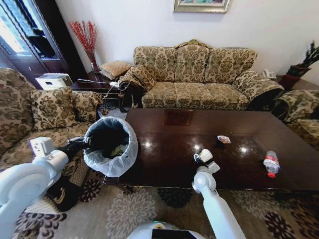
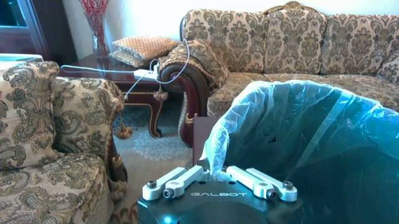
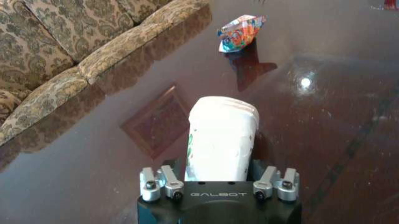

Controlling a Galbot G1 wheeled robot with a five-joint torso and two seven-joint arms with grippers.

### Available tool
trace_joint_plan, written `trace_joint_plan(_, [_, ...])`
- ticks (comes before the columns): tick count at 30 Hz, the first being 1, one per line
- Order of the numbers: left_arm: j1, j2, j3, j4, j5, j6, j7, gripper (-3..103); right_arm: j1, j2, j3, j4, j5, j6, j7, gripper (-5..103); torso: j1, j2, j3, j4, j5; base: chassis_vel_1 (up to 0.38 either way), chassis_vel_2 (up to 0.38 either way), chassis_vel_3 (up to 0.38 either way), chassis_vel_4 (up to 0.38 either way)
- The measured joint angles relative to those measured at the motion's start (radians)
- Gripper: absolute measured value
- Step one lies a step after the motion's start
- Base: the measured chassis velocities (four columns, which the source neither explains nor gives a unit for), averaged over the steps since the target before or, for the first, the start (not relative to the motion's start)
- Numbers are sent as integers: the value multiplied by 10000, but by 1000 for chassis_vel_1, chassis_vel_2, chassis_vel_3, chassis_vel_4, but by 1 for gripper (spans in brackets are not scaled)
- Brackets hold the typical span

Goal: Move to the front of the table and place the trash on the table into the trash bin.

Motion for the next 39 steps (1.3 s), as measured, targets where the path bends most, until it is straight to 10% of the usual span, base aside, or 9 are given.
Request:
trace_joint_plan(14, [152,62,-135,-104,1,-2,-4,2,-546,-105,90,948,-755,520,-1315,36,0,0,0,0,1,0,0,0,0])
trace_joint_plan(18, [299,180,-154,-177,16,9,-17,2,-1114,-139,34,2698,-1402,868,-2722,25,0,0,0,0,-1,0,0,0,0])
trace_joint_plan(23, [199,449,86,-378,-79,89,-109,2,-1827,-299,-1046,5989,-2165,305,-7338,9,-2,1,-2,-2,-6,0,0,0,0])
trace_joint_plan(28, [358,567,6,-737,-202,215,-118,2,-1213,-732,-2706,6361,-3326,613,-9584,1,-2,0,-1,1,1,0,0,0,0])
trace_joint_plan(39, [868,179,-292,-1201,-204,318,-114,2,330,-1103,-4346,5482,-4202,262,-10288,7,-1,0,0,0,1,0,0,0,0])
